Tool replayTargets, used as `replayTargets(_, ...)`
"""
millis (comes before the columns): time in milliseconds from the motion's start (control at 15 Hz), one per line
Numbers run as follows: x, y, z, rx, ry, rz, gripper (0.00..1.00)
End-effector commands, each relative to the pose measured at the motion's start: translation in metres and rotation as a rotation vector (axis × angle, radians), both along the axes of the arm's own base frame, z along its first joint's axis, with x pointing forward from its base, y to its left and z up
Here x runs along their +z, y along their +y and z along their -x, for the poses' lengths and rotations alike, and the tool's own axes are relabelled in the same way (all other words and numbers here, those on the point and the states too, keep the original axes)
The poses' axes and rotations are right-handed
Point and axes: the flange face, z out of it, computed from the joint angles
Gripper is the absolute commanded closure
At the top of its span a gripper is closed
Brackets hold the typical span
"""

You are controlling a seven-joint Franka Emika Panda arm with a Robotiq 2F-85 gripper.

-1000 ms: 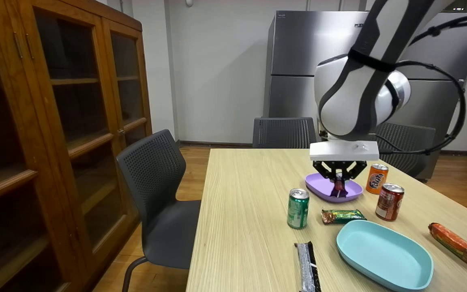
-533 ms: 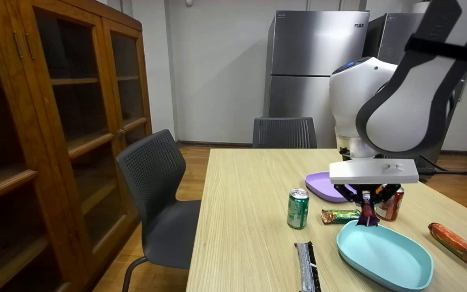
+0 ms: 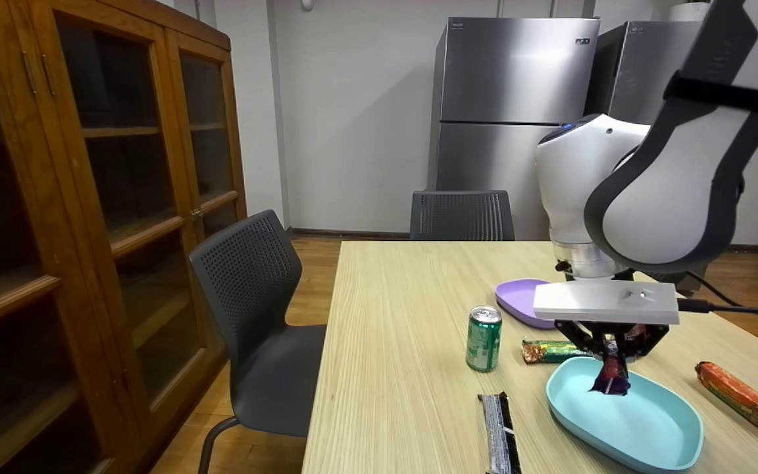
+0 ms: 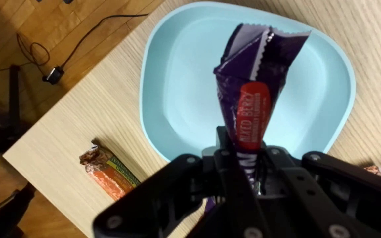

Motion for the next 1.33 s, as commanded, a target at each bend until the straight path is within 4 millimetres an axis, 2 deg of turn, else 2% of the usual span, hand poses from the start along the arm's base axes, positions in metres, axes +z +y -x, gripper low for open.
replayTargets(0, -0.015, 0.000, -0.015, -0.071, 0.018, 0.028, 0.96)
replayTargets(600, -0.051, 0.005, -0.052, -0.157, 0.064, 0.040, 0.96)
replayTargets(933, -0.058, 0.003, -0.058, -0.187, 0.102, 0.053, 0.96)
replayTargets(1000, -0.058, 0.003, -0.057, -0.184, 0.113, 0.060, 0.60)
replayTargets(1067, -0.056, 0.004, -0.057, -0.183, 0.117, 0.069, 0.59)
replayTargets(1267, -0.042, 0.004, -0.053, -0.162, 0.119, 0.079, 0.37)
